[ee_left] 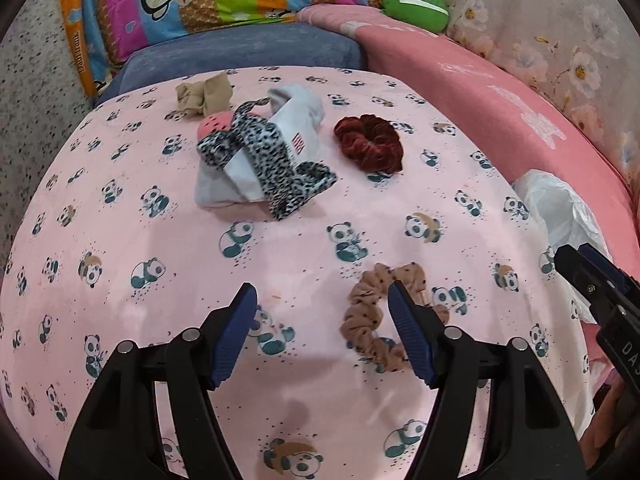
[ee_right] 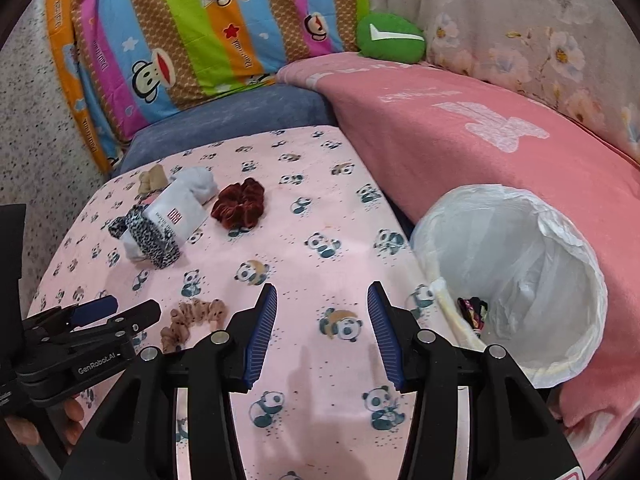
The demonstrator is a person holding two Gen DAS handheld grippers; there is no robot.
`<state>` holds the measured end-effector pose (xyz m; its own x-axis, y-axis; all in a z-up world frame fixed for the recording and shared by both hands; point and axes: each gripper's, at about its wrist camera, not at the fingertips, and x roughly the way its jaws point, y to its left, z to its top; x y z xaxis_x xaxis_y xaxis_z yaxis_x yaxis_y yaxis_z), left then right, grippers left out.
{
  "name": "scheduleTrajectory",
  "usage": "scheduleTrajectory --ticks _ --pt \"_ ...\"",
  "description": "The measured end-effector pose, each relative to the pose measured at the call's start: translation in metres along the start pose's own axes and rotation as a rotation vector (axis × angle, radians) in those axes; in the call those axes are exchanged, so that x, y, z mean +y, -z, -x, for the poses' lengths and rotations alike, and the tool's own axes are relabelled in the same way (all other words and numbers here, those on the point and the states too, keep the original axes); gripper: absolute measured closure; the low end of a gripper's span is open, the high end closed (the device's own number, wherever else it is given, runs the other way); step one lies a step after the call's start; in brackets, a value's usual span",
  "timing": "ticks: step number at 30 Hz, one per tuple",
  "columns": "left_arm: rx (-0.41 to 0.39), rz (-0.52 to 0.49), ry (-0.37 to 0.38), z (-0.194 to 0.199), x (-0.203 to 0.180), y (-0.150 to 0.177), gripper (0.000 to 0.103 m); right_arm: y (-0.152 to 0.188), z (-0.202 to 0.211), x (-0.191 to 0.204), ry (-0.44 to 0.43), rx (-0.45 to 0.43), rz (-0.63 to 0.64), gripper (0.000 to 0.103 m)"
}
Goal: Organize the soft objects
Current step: 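Grasp the beige scrunchie with the right tool while the left tool grasps the leopard scarf, then carry the beige scrunchie and leopard scarf over the white bin and release both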
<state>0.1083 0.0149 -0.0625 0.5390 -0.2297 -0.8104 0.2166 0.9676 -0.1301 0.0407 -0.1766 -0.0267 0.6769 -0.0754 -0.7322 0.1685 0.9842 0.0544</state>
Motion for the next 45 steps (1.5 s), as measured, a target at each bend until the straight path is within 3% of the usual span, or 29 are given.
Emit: scheduleTrajectory --ticks 13,25,27,31,33,35,38,45 --pt "-0.033 0.109 -0.057 0.003 0.055 -0.005 0.028 0.01 -0.039 0.066 -0.083 0.078 0.118 0.056" --pt "-0.111 0.128 -0.068 0.003 0.074 -0.054 0.028 0.014 -0.072 0.079 -0.091 0.157 0.15 0.06" --pt "-0.111 0.121 -0.062 -0.002 0.074 -0.062 0.036 0.016 -0.076 0.08 -0.094 0.171 0.151 0.062" --pt "-0.099 0.106 -0.034 -0.012 0.071 -0.071 0.051 0.018 -0.084 0.081 -0.109 0.207 0.152 0.082" --pt "-0.087 0.1 -0.01 -0.015 0.07 -0.071 0.075 0.019 -0.085 0.082 -0.108 0.211 0.154 0.088" --pt "-0.079 0.098 0.011 -0.016 0.068 -0.07 0.088 0.019 -0.085 0.082 -0.113 0.212 0.154 0.094" --pt "-0.094 0.085 0.02 -0.011 0.063 -0.069 0.096 0.017 -0.083 0.079 -0.116 0.206 0.146 0.095" --pt "-0.147 0.048 0.052 0.022 0.043 -0.067 0.097 0.005 -0.063 0.065 -0.12 0.134 0.099 0.095"
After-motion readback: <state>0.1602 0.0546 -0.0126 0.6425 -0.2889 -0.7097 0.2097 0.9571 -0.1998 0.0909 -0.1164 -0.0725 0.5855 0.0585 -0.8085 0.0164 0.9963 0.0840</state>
